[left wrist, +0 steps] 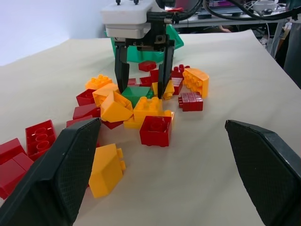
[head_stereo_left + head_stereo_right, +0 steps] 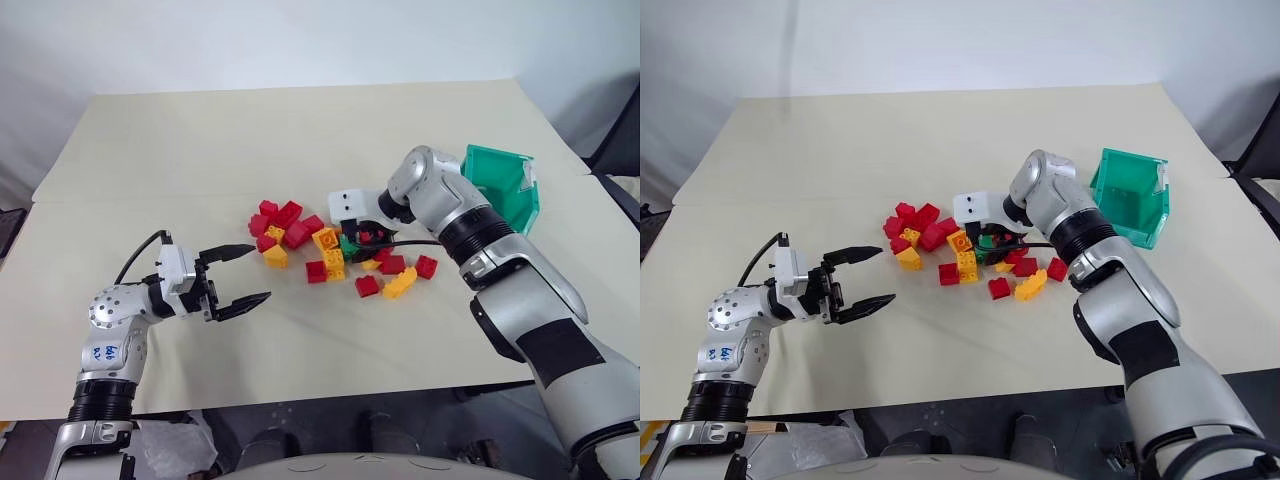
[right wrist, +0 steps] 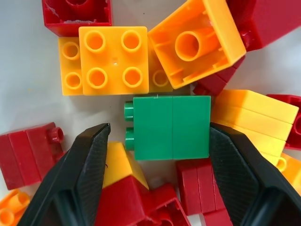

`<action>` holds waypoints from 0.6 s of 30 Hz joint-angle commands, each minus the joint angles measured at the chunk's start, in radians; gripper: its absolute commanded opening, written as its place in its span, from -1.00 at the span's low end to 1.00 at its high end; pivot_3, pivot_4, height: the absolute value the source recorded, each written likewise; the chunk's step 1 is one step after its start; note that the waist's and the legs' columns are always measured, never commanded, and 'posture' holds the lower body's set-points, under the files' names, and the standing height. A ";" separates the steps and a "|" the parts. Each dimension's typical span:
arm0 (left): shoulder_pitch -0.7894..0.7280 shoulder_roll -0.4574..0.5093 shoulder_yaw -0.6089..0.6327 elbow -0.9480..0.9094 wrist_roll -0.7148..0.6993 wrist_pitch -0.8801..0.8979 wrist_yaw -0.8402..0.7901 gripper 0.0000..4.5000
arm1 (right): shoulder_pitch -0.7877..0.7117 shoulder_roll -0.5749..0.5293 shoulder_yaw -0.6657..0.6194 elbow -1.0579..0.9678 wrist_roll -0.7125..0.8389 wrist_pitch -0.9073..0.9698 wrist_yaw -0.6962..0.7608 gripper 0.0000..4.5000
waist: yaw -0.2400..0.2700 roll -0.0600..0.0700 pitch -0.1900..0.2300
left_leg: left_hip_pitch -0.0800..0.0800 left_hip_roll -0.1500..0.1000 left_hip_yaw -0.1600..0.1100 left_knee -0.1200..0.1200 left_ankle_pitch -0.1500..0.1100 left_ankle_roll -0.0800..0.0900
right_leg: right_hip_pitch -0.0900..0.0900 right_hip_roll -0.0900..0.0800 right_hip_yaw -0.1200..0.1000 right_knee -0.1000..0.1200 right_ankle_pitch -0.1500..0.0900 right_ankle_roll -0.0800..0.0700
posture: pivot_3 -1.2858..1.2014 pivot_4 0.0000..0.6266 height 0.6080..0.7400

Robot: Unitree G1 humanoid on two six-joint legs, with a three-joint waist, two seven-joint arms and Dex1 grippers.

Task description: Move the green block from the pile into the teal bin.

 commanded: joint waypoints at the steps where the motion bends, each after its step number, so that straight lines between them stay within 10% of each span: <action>1: -0.006 -0.001 0.004 -0.031 -0.002 -0.013 0.002 1.00 | -0.010 -0.006 -0.047 -0.014 0.017 0.001 -0.012 -0.07 | 0.000 0.000 0.000 | 0.000 0.000 0.000 0.000 0.000 0.000 | 0.000 0.000 0.000 0.000 0.000 0.000 | 0.03 -0.52 1.00; 18: -0.104 -0.044 -0.034 -0.049 -0.008 0.014 -0.001 1.00 | 0.095 -0.400 -0.464 -0.403 0.156 0.497 -0.227 -0.07 | 0.013 0.000 0.000 | -0.002 -0.001 0.000 0.000 0.000 0.000 | 0.000 -0.001 -0.001 -0.001 0.000 0.000 | 0.03 -0.52 1.00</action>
